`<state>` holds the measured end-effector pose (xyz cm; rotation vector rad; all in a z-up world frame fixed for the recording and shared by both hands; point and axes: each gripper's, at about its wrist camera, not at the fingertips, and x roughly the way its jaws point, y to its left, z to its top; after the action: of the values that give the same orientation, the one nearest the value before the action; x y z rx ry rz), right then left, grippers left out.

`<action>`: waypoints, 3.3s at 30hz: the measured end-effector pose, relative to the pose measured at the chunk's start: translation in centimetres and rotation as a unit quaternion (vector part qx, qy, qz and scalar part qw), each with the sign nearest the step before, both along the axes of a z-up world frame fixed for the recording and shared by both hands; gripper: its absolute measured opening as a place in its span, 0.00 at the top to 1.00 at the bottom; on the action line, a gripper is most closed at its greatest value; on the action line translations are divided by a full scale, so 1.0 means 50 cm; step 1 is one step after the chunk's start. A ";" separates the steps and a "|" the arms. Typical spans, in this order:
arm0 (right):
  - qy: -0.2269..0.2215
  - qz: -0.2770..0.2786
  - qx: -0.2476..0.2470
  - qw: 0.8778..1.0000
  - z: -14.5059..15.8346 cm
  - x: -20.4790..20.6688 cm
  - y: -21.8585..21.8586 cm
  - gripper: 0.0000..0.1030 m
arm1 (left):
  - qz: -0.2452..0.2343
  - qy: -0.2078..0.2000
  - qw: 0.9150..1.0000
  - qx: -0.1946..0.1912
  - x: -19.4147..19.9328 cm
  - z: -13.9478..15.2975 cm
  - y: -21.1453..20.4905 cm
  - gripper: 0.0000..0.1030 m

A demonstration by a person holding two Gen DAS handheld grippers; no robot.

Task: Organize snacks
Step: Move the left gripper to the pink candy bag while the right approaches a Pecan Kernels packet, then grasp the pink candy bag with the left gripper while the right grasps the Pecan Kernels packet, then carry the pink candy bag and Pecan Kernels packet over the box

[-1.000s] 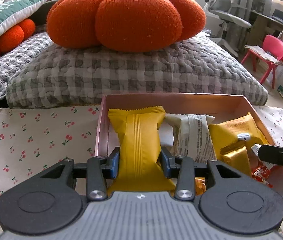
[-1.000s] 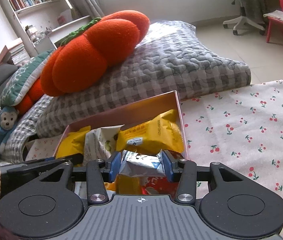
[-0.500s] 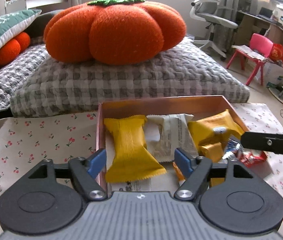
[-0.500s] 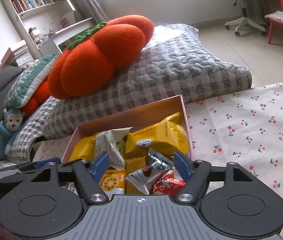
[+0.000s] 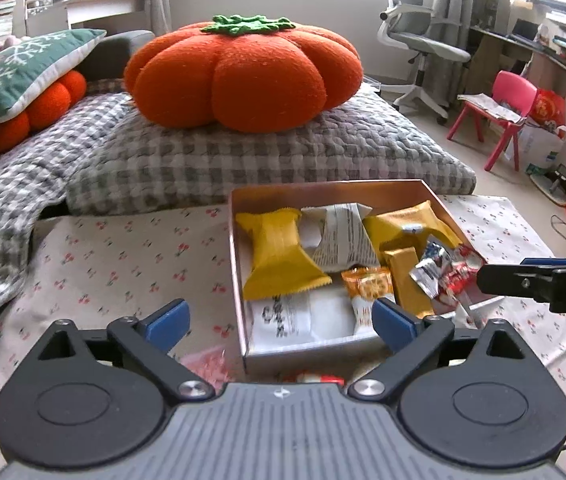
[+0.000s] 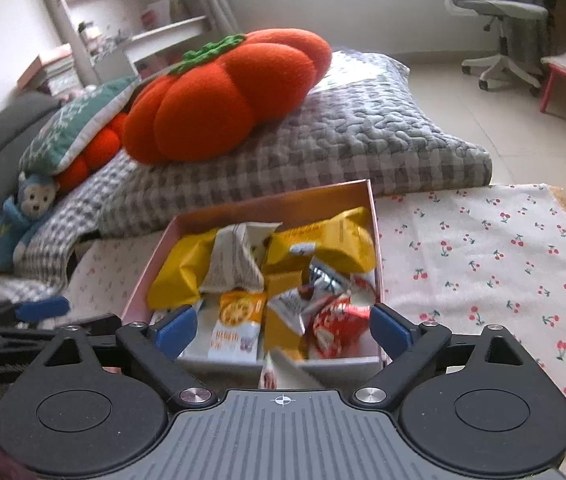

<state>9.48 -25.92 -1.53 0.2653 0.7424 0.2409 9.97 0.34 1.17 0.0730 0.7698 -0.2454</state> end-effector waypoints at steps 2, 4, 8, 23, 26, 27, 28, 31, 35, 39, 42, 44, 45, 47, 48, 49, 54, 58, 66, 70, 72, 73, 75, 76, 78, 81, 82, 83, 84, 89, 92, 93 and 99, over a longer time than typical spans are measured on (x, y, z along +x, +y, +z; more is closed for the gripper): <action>0.001 0.004 -0.005 1.000 0.003 -0.016 0.005 0.07 | 0.001 0.004 1.000 -0.003 -0.015 -0.001 0.008 0.03; 0.002 0.006 -0.007 1.000 0.003 -0.031 0.009 0.06 | 0.003 0.008 1.000 -0.005 -0.028 -0.005 0.017 0.02; 0.005 0.009 -0.021 1.000 0.000 -0.053 0.019 0.06 | 0.011 0.006 1.000 0.000 -0.052 -0.024 0.040 0.01; 0.100 -0.041 -0.036 0.994 -0.069 -0.048 0.023 0.05 | 0.105 0.070 0.991 -0.048 -0.049 -0.080 0.117 0.02; 0.111 -0.053 -0.027 0.992 -0.076 -0.043 0.025 0.05 | 0.112 0.078 0.989 -0.049 -0.041 -0.092 0.115 0.02; 0.114 -0.055 -0.021 0.992 -0.077 -0.042 0.026 0.05 | 0.114 0.080 0.989 -0.051 -0.037 -0.097 0.115 0.02; 0.116 -0.058 -0.017 0.991 -0.077 -0.041 0.027 0.05 | 0.118 0.083 0.988 -0.053 -0.032 -0.103 0.115 0.03; 0.117 -0.062 -0.011 0.991 -0.082 -0.036 0.034 0.05 | 0.131 0.099 0.985 -0.058 -0.023 -0.121 0.117 0.07; 0.112 -0.065 -0.008 0.992 -0.081 -0.029 0.047 0.05 | 0.142 0.113 0.981 -0.067 -0.013 -0.137 0.119 0.11; 0.104 -0.069 0.000 0.992 -0.075 -0.021 0.051 0.05 | 0.140 0.122 0.980 -0.069 -0.009 -0.144 0.114 0.18; 0.106 -0.077 -0.005 0.991 -0.079 -0.013 0.053 0.05 | 0.135 0.126 0.981 -0.064 -0.008 -0.147 0.109 0.21; 0.109 -0.080 0.001 0.991 -0.085 -0.009 0.051 0.05 | 0.132 0.126 0.981 -0.059 -0.008 -0.147 0.108 0.25; 0.111 -0.084 0.007 0.990 -0.088 -0.007 0.048 0.05 | 0.130 0.125 0.982 -0.056 -0.009 -0.148 0.108 0.25; 0.114 -0.090 0.015 0.989 -0.090 -0.004 0.042 0.05 | 0.125 0.125 0.983 -0.049 -0.009 -0.149 0.108 0.30; 0.114 -0.092 0.017 0.989 -0.090 -0.003 0.040 0.05 | 0.122 0.124 0.984 -0.045 -0.011 -0.149 0.108 0.31; 0.114 -0.094 0.017 0.989 -0.090 -0.003 0.039 0.05 | 0.117 0.124 0.985 -0.040 -0.012 -0.149 0.108 0.33; 0.128 -0.063 0.010 0.990 -0.094 -0.001 0.042 0.04 | 0.071 0.124 0.990 0.000 -0.018 -0.148 0.109 0.41; 0.132 -0.037 -0.019 0.990 -0.092 -0.011 0.047 0.04 | 0.053 0.121 0.991 0.032 -0.026 -0.151 0.120 0.41; 0.140 -0.010 -0.107 0.984 -0.105 -0.038 0.030 0.04 | 0.017 0.117 0.993 0.024 -0.038 -0.146 0.148 0.25; 0.140 0.001 -0.060 0.988 -0.099 -0.049 0.006 0.04 | -0.013 0.097 0.995 0.006 -0.041 -0.151 0.147 0.20; 0.134 -0.001 -0.038 0.990 -0.093 -0.051 0.002 0.04 | -0.013 0.096 0.995 -0.004 -0.040 -0.151 0.143 0.21; 0.128 -0.002 -0.030 0.991 -0.090 -0.052 0.001 0.04 | -0.011 0.097 0.995 -0.008 -0.038 -0.152 0.142 0.24; 0.115 -0.006 -0.026 0.993 -0.088 -0.051 0.004 0.04 | -0.004 0.100 0.995 -0.012 -0.034 -0.152 0.136 0.27; 0.112 -0.008 -0.027 0.993 -0.088 -0.050 0.006 0.04 | 0.001 0.101 0.995 -0.011 -0.031 -0.152 0.132 0.30; 0.110 -0.016 -0.029 0.993 -0.095 -0.044 0.010 0.04 | 0.011 0.102 0.995 -0.010 -0.027 -0.149 0.130 0.34; 0.116 -0.023 -0.032 0.993 -0.108 -0.033 0.019 0.06 | 0.023 0.102 0.994 -0.019 -0.020 -0.146 0.134 0.43; 0.115 -0.023 -0.035 0.992 -0.112 -0.032 0.022 0.06 | 0.026 0.103 0.994 -0.023 -0.018 -0.146 0.138 0.47; 0.114 -0.024 -0.039 0.992 -0.114 -0.030 0.026 0.08 | 0.028 0.103 0.994 -0.026 -0.016 -0.147 0.142 0.51; 0.112 -0.026 -0.045 0.992 -0.115 -0.028 0.030 0.09 | 0.030 0.102 0.994 -0.027 -0.015 -0.146 0.144 0.53; 0.105 -0.031 -0.061 0.992 -0.114 -0.021 0.041 0.40 | 0.031 0.102 0.994 -0.032 -0.008 -0.147 0.144 0.68; 0.109 -0.038 -0.063 0.991 -0.115 -0.019 0.040 0.57 | 0.039 0.106 0.993 -0.036 -0.005 -0.143 0.145 0.71; 0.110 -0.040 -0.062 0.991 -0.115 -0.019 0.038 0.58 | 0.044 0.109 0.992 -0.041 -0.004 -0.142 0.147 0.71; 0.101 -0.044 -0.067 0.992 -0.099 -0.023 0.035 0.61 | 0.060 0.115 0.990 -0.056 -0.003 -0.135 0.153 0.71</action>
<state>8.34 -24.19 -6.48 0.1960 0.9413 0.0811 9.80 8.00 -5.60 -0.1089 0.9847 -0.1845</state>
